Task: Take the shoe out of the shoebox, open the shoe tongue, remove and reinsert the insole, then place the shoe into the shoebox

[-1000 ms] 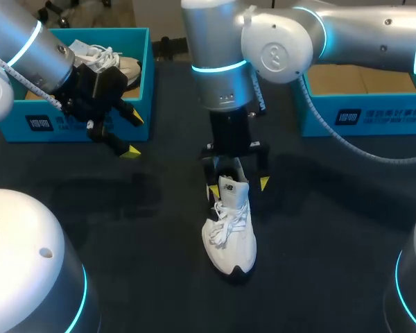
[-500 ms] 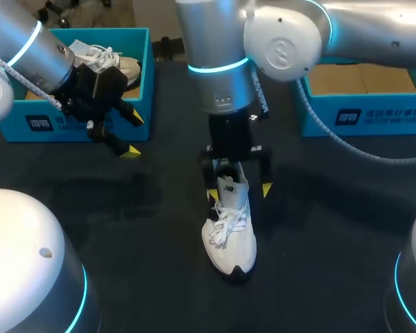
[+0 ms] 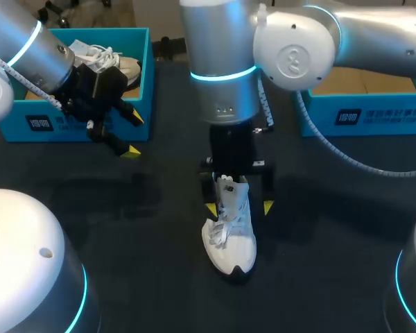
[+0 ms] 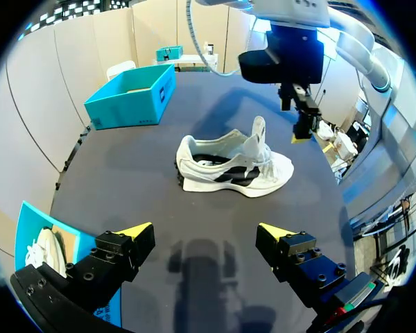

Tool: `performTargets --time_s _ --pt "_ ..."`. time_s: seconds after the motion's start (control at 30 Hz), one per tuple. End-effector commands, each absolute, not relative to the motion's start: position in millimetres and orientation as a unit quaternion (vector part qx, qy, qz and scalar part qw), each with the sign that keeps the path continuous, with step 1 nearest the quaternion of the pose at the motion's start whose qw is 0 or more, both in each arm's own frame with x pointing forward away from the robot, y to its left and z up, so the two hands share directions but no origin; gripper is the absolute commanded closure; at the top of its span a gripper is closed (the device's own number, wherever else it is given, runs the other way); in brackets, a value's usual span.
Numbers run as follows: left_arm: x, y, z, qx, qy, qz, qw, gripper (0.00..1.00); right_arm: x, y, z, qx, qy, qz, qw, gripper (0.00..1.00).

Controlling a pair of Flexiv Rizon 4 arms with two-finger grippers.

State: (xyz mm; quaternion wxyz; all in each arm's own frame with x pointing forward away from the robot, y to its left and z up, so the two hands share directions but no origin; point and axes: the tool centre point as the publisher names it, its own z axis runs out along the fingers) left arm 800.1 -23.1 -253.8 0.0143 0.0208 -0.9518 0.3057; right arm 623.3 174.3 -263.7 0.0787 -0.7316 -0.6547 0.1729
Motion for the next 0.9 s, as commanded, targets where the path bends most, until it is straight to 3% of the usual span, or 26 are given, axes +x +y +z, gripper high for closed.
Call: performTargets --time_s 0.03,0.07,0.17,0.2,0.23,0.27,0.3,0.47,0.6,0.9 --pt "799 -23 -253 0.021 -0.952 0.304 0.014 0.00 611 175 -258 -0.736 -0.650 0.174 0.078 0.00" --pt "799 -23 -253 0.021 -0.952 0.304 0.014 0.00 609 175 -257 -0.736 -0.649 0.175 0.079 0.00" --pt "799 -23 -253 0.021 -0.952 0.304 0.014 0.00 609 176 -259 -0.735 -0.650 0.176 0.081 0.14" --pt "799 -23 -253 0.021 -0.952 0.304 0.014 0.00 610 177 -261 -0.734 -0.651 0.176 0.082 0.29" --pt "799 -23 -253 0.021 -0.952 0.304 0.014 0.00 612 178 -263 -0.731 -0.654 0.174 0.083 0.35" --pt "799 -23 -253 0.021 -0.952 0.304 0.014 0.00 615 179 -265 -0.730 -0.656 0.170 0.084 0.50" --pt "799 -23 -253 0.021 -0.952 0.304 0.014 0.00 619 180 -270 -0.727 -0.660 0.168 0.085 0.53" --pt "799 -23 -253 0.021 -0.952 0.304 0.014 0.00 633 185 -281 -0.715 -0.675 0.159 0.086 0.52" --pt "799 -23 -253 0.021 -0.952 0.304 0.014 0.00 642 185 -285 -0.708 -0.683 0.157 0.086 0.58" --pt "799 -23 -253 0.021 -0.952 0.304 0.014 0.00 664 185 -292 -0.693 -0.699 0.153 0.086 0.61"
